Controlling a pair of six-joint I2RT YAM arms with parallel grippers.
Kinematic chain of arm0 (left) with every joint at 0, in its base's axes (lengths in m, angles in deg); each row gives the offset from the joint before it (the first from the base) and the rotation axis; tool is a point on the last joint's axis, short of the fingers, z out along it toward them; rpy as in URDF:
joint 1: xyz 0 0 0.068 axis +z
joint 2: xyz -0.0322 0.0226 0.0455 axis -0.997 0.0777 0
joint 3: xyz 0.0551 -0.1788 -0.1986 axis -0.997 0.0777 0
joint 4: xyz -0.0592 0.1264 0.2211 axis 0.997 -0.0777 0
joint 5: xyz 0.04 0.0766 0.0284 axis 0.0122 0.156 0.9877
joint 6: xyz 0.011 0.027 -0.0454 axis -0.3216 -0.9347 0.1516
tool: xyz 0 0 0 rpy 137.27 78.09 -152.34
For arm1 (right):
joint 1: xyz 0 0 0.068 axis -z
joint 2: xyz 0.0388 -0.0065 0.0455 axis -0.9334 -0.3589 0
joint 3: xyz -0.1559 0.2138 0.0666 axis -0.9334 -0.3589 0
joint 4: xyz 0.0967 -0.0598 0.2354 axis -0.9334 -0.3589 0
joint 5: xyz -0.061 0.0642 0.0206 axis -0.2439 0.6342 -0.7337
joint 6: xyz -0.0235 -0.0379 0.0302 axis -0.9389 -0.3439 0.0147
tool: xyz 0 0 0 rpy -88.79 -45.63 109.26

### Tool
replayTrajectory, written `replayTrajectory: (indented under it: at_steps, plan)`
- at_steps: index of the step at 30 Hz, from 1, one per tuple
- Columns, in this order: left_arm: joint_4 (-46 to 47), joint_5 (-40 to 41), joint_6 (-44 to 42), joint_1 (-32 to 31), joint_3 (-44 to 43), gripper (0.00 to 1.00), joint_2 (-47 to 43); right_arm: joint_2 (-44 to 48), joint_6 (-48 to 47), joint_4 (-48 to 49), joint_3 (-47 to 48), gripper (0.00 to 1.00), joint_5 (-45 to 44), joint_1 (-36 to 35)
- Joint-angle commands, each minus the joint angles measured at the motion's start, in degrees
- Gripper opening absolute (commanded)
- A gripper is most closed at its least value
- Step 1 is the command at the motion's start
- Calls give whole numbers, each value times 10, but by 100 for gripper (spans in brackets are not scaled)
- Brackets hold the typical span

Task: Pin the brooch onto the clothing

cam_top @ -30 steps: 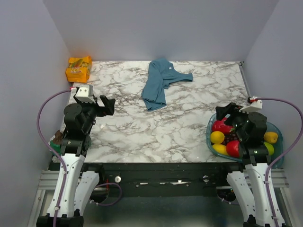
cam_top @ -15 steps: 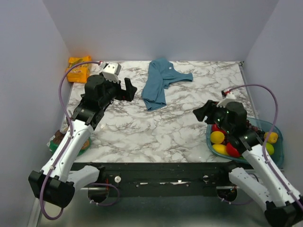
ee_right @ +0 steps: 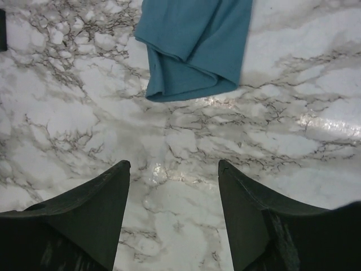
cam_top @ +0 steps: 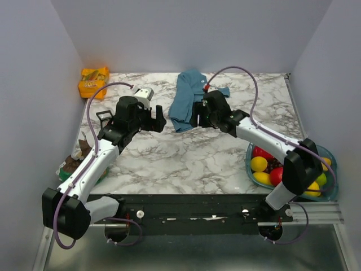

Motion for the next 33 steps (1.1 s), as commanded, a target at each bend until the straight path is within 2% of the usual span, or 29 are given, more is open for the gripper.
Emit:
replayTrajectory:
  at_steps: [1,7,16,23,31,33]
  plan:
    - [-8,31,2,16,-17,99,-8,-90,-40,-36,125,72,-55,-14]
    - [34,-65,73,150,3,99,-16,-244,-66,-115,306,71,-57,-23]
    - [37,-69,79,181,4,99,-26,-453,-70,-267,600,71,-71,-44]
    - [53,-117,100,198,7,99,-21,-511,-51,-282,632,70,-63,-50]
    - [59,-132,108,204,10,99,-18,-546,-49,-298,644,71,-85,-50]
    - [61,-136,110,204,10,99,-17,-551,-49,-303,646,67,-84,-50]
